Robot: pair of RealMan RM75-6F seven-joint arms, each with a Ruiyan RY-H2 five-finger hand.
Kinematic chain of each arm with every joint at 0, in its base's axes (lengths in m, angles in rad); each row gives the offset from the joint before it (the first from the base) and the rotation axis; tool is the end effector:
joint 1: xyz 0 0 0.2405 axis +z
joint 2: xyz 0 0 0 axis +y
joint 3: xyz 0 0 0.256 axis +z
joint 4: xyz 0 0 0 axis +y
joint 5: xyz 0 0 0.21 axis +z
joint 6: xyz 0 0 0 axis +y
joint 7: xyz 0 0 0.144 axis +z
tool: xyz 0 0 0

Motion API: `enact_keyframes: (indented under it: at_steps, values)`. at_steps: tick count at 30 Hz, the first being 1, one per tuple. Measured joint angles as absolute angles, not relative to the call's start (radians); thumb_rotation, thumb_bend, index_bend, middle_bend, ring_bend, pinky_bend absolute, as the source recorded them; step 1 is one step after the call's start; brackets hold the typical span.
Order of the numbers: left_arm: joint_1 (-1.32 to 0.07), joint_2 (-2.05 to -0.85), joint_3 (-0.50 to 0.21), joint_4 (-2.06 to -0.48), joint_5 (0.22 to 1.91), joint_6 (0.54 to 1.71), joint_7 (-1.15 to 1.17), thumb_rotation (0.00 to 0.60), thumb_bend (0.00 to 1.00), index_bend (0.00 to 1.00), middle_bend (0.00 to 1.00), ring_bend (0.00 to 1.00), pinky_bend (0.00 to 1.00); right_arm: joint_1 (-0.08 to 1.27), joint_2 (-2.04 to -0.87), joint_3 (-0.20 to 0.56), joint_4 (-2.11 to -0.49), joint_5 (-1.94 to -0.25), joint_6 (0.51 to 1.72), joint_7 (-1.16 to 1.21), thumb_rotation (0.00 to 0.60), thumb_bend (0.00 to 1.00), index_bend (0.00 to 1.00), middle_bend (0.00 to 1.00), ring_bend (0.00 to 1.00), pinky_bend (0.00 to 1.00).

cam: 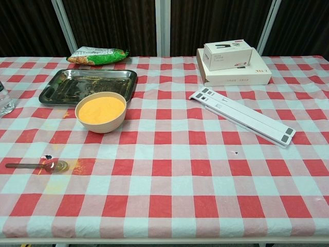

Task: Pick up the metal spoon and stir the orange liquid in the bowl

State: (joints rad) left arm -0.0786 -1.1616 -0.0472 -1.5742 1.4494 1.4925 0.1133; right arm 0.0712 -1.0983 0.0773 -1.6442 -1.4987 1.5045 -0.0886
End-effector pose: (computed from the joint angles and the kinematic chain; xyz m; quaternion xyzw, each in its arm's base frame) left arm -0.3224 0.1787 0.1523 -0.5962 -0.3677 -0.3470 0.6236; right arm -0.3053 -0.1820 0.1692 0.5965 -0.3555 0.3771 0.6128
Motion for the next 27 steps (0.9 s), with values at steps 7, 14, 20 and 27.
enact_keyframes:
  at_steps: [7,14,20,27]
  values:
    - [-0.076,-1.172,-0.044,-1.569,1.454,1.488,0.111,0.600,0.00,0.23,0.26,0.19,0.16,0.073,-1.098,0.079,-1.645,-1.499,1.503,-0.082,0.600,0.01,0.07,0.16,0.01,0.08]
    - [-0.077,-1.169,-0.046,-1.580,1.464,1.494,0.115,0.600,0.00,0.24,0.29,0.20,0.18,0.069,-1.095,0.081,-1.637,-1.499,1.513,-0.064,0.600,0.01,0.07,0.16,0.01,0.08]
    - [-0.106,-1.174,-0.049,-1.559,1.500,1.477,0.097,0.600,0.00,0.32,0.49,0.44,0.58,0.068,-1.083,0.092,-1.634,-1.492,1.520,-0.060,0.600,0.02,0.07,0.16,0.01,0.08]
    - [-0.168,-1.182,-0.043,-1.556,1.530,1.387,0.094,0.600,0.07,0.45,0.68,0.66,0.85,0.072,-1.080,0.096,-1.631,-1.482,1.509,-0.055,0.600,0.02,0.07,0.16,0.01,0.08]
